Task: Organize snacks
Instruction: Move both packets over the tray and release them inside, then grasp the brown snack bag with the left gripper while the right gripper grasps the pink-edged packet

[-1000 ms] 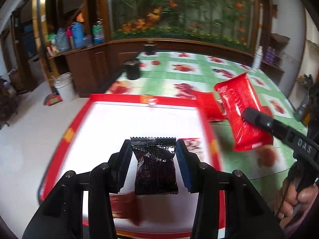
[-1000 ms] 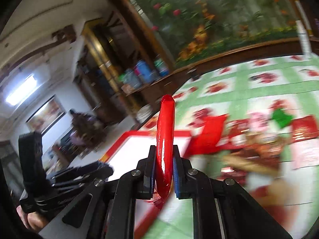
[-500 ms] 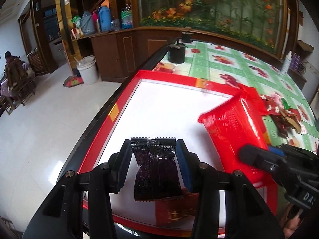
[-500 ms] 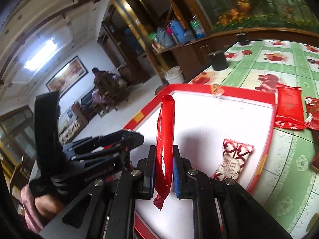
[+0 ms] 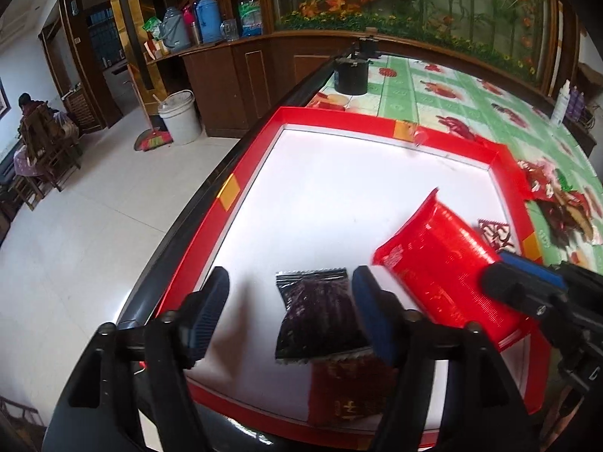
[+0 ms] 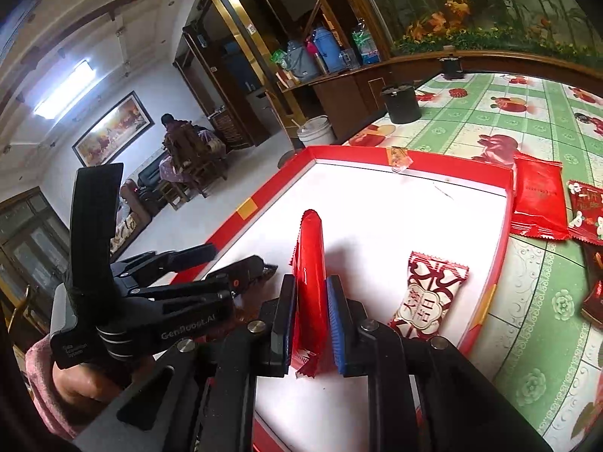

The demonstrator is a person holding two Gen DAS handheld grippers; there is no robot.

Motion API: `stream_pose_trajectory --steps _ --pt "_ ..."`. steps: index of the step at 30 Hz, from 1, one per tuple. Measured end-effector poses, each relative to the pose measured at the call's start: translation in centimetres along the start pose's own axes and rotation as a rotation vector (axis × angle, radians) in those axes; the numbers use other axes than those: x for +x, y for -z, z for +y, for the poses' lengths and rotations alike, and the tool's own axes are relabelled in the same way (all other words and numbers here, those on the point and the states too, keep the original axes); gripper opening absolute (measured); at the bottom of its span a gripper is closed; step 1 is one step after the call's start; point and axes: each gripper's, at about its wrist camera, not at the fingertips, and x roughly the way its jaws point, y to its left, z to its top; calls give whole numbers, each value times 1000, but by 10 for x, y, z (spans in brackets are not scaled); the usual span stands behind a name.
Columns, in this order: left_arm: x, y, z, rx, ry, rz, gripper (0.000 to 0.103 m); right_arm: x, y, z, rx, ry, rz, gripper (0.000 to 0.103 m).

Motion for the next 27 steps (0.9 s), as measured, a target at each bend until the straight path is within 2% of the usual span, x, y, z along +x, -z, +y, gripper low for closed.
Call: stream_pose_trajectory --steps 1,4,6,8,9,11,18,22,27 --pt "0 1 1 2 -3 2 68 -1 0 0 -2 4 -4 18" --pt "-1 1 1 2 -21 10 68 -9 -1 1 -10 32 -37 32" --pt "-5 -1 -1 8 -41 -7 68 -15 -2 -1 -3 32 -61 35" --pt "-13 -4 -4 19 -59 -36 68 -23 -5 -5 17 33 -89 44" --pt "-16 -6 -6 25 -67 -53 69 -28 -6 -10 34 43 -112 45" --pt "-27 -10 -14 45 -71 -93 79 -37 -8 -20 64 50 -136 45" --pt "-58 -21 -79 220 15 -184 81 -100 -12 -83 196 134 -276 46" --pt "-66 -21 -124 327 82 -190 81 -149 -8 -136 300 230 -367 49" --pt "-72 -24 -173 414 158 -177 81 -198 1 -195 406 342 -410 50"
